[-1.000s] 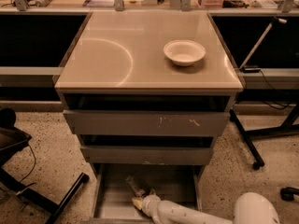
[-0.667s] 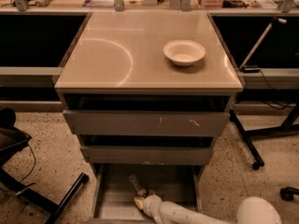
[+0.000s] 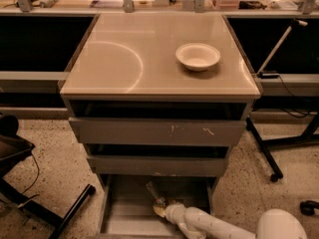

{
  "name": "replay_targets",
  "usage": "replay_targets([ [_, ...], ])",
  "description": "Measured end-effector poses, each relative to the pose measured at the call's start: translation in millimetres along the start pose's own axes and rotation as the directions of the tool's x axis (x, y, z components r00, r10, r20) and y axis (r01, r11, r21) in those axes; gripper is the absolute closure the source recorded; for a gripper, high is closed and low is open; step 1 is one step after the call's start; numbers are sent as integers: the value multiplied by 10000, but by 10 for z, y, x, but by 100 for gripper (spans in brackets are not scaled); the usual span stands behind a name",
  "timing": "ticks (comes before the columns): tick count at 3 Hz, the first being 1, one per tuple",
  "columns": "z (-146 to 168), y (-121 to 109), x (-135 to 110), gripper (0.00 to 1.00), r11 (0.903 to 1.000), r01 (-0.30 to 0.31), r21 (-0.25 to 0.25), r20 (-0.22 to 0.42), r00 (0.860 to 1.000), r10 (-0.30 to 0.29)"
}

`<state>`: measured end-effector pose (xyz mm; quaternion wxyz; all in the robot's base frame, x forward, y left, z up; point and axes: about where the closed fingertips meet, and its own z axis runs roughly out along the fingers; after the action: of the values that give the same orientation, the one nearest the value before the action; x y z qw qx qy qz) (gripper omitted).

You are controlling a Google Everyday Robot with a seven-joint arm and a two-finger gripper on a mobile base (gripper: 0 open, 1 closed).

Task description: Pick water bottle from bottom drawer and place on counter

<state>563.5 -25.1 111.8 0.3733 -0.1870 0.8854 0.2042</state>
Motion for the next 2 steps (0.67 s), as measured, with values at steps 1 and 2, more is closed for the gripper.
replay_targets([
  [1, -270, -868, -460, 100, 9965, 522, 647, 126, 9985, -531],
  [2, -482, -1400, -551, 100, 9894, 1066, 982, -20, 9943, -1070],
])
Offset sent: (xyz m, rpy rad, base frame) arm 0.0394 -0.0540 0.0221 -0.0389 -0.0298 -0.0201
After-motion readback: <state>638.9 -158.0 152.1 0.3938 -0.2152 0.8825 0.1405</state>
